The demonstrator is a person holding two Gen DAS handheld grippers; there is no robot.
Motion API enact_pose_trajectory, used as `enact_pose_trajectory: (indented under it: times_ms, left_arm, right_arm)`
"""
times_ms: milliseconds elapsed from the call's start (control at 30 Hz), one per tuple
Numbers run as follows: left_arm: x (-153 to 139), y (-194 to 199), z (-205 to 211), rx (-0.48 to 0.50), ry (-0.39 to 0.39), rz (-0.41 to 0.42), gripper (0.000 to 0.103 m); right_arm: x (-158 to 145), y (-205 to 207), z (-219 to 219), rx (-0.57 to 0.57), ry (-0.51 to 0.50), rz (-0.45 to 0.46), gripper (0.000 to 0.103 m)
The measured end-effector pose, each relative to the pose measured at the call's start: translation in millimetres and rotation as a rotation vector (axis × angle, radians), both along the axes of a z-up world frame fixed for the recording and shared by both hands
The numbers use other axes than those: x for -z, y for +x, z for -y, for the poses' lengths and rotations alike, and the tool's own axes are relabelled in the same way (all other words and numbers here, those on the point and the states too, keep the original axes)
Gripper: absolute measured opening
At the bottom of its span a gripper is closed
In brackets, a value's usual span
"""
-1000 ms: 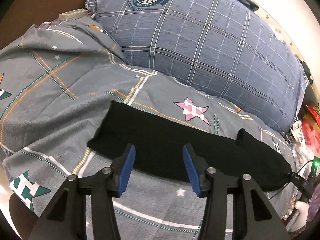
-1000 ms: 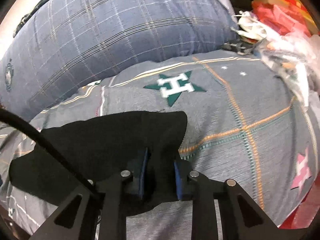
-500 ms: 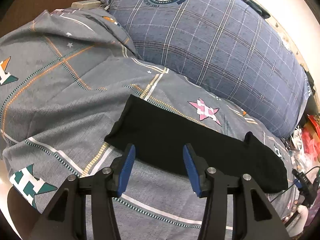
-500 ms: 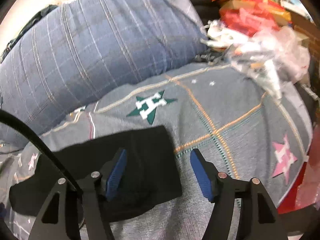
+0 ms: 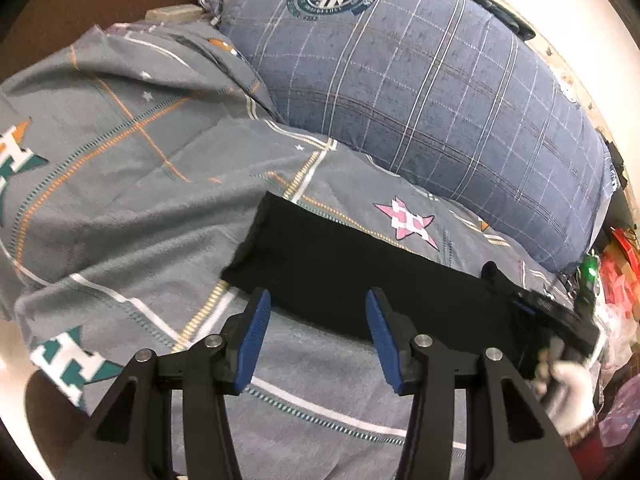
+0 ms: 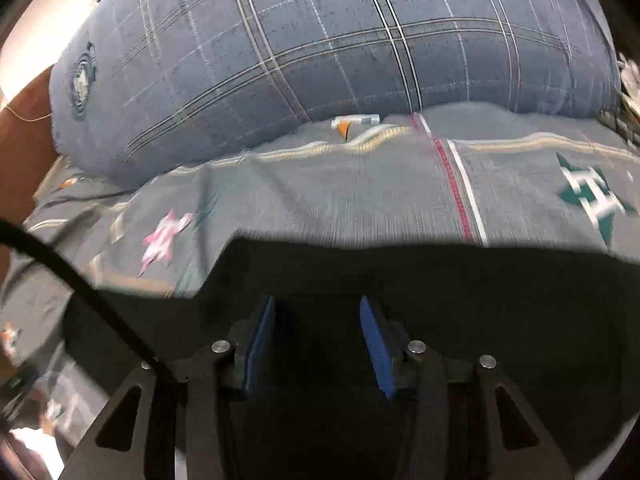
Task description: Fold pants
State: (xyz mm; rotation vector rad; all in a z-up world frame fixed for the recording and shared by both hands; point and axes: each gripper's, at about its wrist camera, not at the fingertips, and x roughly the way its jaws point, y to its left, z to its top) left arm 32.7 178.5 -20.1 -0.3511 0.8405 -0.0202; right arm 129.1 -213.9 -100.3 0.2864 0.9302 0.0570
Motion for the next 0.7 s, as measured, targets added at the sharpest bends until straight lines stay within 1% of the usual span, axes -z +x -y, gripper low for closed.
enact_pose_trajectory:
  times_ms: [33,67,133,200,300,333,367,400,467,533,567,600,633,667,700]
  left_arm:
    - [-2.7,-2.0,-2.2,-0.005,0.005,0.003,0.049]
    - [-4.5,-3.6,-4.7,-0.008,0.009,0.006,0.049]
    - [-7.0,-7.0,-10.8,-0.022,0.013,0.013,0.049]
    - [-6.2,-7.7,-15.4,-0.034,0.014,0.011,0.049]
    - [1.4,-2.9,-17.1,-0.044,-0.003,-0.015,0.049]
    - [3.8,-1.6,-15.0,-0.04,-0.012,-0.026,0.049]
    - [5.3,-1.1,-11.8,-0.032,-0.018,-0.033,0.049]
    - [5.9,-1.3,-7.6,-0.021,-0.016,-0.036,0.049]
    - [4.9,-2.7,3.1,0.001,0.001,-0.036,0.049]
    - [1.8,-5.0,12.5,0.021,0.016,-0.033,0.049]
    - [0.0,-5.7,16.7,0.028,0.023,-0.032,0.049]
    - [-2.1,-6.2,21.6,0.036,0.029,-0.031,0.049]
    - [-4.9,-6.9,27.4,0.047,0.037,-0.028,0.049]
    - [-7.1,-7.3,32.2,0.055,0.045,-0.027,0.049]
    - [-9.7,-7.4,37.6,0.064,0.052,-0.024,0.049]
  right_arm:
    - [2.2,8.3,0.2,0.007,-0.015,-0.011,0.049]
    - [3.6,13.8,1.5,0.014,-0.01,-0.022,0.05]
    - [-0.1,15.9,7.7,0.026,0.029,-0.012,0.05]
    - [-15.3,1.0,8.7,0.041,0.044,0.065,0.051]
    - [-45.3,-34.7,1.7,0.023,-0.019,0.185,0.051]
    - [-49.7,-42.5,-2.1,0.011,-0.022,0.2,0.052]
    - [-51.1,-52.6,-4.8,-0.008,-0.016,0.208,0.057]
    - [-50.3,-59.7,-7.7,-0.02,-0.006,0.205,0.059]
    - [-36.9,-62.8,-12.6,-0.048,0.008,0.164,0.059]
    - [-13.9,-52.8,-18.7,-0.074,0.001,0.09,0.06]
    - [1.3,-43.9,-18.8,-0.083,0.016,0.03,0.063]
    - [6.3,-38.7,-19.1,-0.083,0.025,0.026,0.065]
    - [2.7,-37.5,-18.6,-0.08,0.035,0.067,0.068]
    - [-0.6,-35.3,-17.2,-0.084,0.055,0.058,0.071]
    - [-4.2,-34.4,-13.9,-0.078,0.084,0.052,0.07]
